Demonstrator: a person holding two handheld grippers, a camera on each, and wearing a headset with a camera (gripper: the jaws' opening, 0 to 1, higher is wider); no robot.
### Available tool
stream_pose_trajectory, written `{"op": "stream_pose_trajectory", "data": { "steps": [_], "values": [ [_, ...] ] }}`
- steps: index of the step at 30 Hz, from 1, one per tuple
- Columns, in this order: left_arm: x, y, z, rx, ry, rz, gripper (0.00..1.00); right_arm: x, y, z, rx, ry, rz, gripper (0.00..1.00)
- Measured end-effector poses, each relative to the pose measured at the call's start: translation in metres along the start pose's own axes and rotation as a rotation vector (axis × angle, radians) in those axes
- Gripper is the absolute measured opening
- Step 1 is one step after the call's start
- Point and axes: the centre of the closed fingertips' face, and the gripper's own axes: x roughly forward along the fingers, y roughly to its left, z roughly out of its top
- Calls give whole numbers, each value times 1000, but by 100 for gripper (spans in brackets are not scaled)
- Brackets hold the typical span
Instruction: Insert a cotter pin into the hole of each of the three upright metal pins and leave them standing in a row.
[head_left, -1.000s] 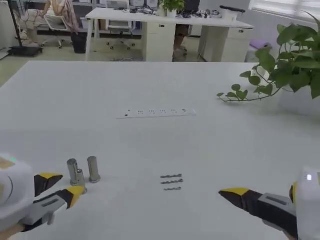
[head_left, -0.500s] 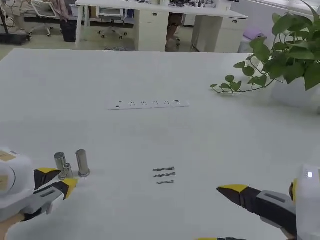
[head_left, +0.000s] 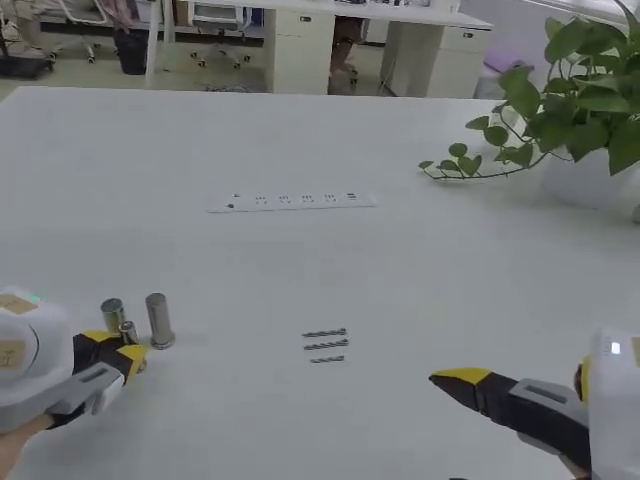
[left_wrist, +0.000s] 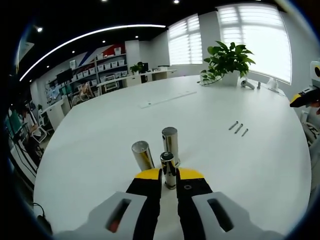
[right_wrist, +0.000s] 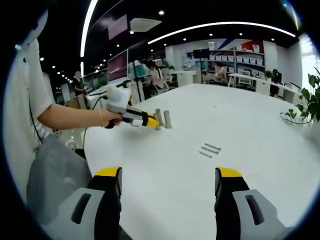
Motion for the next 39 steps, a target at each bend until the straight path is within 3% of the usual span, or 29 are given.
{"op": "stream_pose_trajectory", "data": {
  "steps": [8,17,28,39],
  "values": [
    [1,-1,1,9,0,-8,7,0,1,-3,0,9,1,77],
    [0,-10,2,49,-10,-62,7,2,2,-1,-7,11,7,77],
    [-10,-40,8,84,-32,-163,7,3,7,-2,-24,27,18,77],
    [-21,-69,2,139,-15,-245,7,4,14,-2,-33,28,31,77]
  ]
}}
